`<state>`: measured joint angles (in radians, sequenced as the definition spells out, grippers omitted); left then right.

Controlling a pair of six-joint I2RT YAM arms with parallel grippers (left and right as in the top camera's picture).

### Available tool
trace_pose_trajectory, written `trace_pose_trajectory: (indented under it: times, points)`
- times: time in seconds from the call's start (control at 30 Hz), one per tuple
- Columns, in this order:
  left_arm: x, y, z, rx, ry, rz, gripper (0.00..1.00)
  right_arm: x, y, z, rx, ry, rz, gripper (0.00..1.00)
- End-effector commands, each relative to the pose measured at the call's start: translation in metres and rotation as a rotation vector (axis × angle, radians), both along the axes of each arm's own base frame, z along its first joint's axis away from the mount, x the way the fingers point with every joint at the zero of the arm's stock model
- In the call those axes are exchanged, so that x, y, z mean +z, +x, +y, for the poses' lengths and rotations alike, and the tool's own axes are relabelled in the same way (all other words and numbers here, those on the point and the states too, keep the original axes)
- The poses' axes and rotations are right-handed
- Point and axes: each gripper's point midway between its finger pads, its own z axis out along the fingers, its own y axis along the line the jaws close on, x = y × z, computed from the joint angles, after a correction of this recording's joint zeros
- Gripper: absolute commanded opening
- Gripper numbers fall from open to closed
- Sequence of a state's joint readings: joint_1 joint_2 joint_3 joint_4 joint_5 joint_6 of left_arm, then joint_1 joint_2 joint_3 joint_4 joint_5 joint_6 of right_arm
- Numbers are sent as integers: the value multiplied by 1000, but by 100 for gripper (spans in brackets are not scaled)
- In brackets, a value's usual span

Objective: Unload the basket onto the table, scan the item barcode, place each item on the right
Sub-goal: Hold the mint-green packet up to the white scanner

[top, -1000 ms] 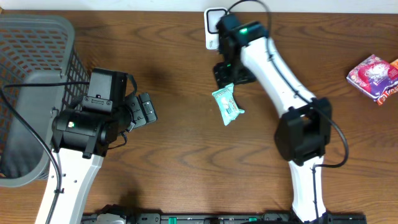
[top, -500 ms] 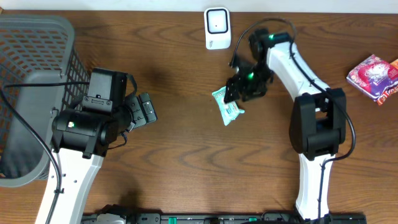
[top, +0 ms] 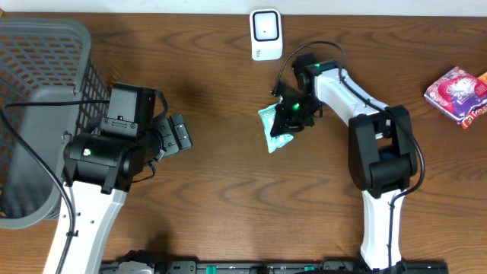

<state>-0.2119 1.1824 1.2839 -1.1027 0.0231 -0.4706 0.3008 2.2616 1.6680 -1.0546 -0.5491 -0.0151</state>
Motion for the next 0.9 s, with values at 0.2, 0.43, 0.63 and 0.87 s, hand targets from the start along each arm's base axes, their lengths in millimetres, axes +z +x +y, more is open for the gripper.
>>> trace_pose_trajectory:
  times: [0.2, 0.43, 0.63, 0.87]
  points:
    - [-2, -1, 3, 3, 13, 8, 98, 57, 46, 29, -131, 50, -103, 1]
    - [-2, -1, 3, 3, 13, 8, 98, 141, 133, 54, -211, 215, -451, 1]
    - [-2, -1, 3, 3, 13, 8, 98, 150, 175, 56, -406, 247, -514, 1]
    - [-2, -1, 3, 3, 13, 8, 98, 162, 209, 75, -470, 475, -534, 1]
